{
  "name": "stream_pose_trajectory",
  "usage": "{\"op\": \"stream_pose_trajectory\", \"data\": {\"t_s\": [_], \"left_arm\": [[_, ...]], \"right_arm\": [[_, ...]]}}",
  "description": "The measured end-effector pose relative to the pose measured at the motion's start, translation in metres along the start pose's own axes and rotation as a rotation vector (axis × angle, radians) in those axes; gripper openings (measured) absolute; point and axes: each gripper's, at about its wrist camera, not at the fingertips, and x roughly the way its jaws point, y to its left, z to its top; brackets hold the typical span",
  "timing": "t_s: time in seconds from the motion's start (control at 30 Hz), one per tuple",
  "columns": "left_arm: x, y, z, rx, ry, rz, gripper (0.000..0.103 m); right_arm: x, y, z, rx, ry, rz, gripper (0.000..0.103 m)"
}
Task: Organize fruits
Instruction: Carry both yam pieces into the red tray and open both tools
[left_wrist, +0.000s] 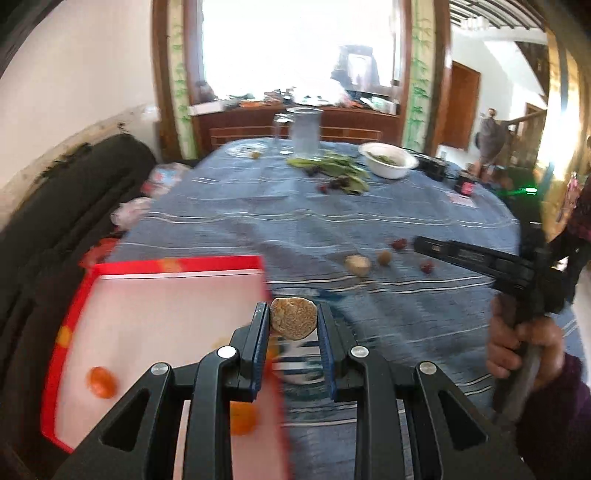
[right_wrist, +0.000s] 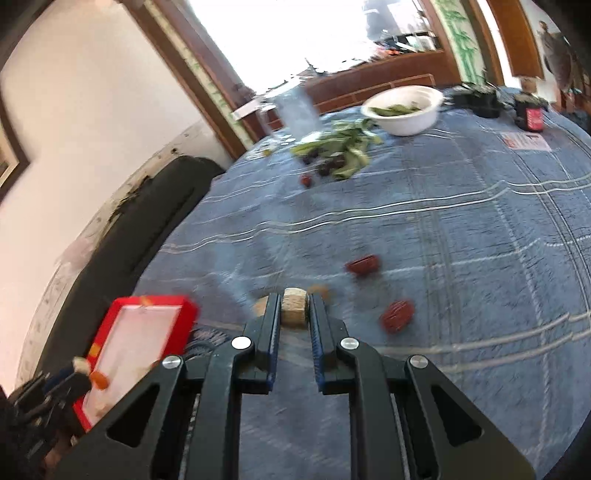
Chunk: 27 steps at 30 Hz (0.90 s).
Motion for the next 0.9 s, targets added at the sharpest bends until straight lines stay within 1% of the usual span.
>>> {"op": "stream_pose_trajectory", "data": {"t_s": [0.07,0.23,0.3,0.4,0.57,0.73,0.9], "left_arm": [[-0.005,0.016,-0.005,-0.018,-0.013,0.046,0.025],[-0.014,0.045,-0.019,-0.046,-0.033,0.131,0.025],[-0.017,0.055,-0.027,-0.052,-0.037,0.159,0.025],[-0.019,0.069,-0.036,-0.069,-0.037,0.179,0.025],[-0.02,0.085,-0.047,-0.094,-0.035,0.196,0.025],[-0.018,0.097,-0.055,-0.112,-0.031,0.205,0.025],[-0.012,0.104,-0.06,-0.119,-0.016,0.212,0.025]], "right_arm": [[-0.001,0.022,-0.009,-0.018,0.022,0.058,0.017],[0.003,0.086,-0.034,-0.106,0.06,0.158,0.017],[0.005,0.109,-0.045,-0.141,0.077,0.188,0.017],[0.009,0.133,-0.061,-0.185,0.098,0.208,0.017],[0.018,0.162,-0.083,-0.249,0.135,0.213,0.017],[0.025,0.178,-0.095,-0.303,0.143,0.185,0.017],[0.038,0.185,-0.104,-0.338,0.158,0.153,0.017]]}}
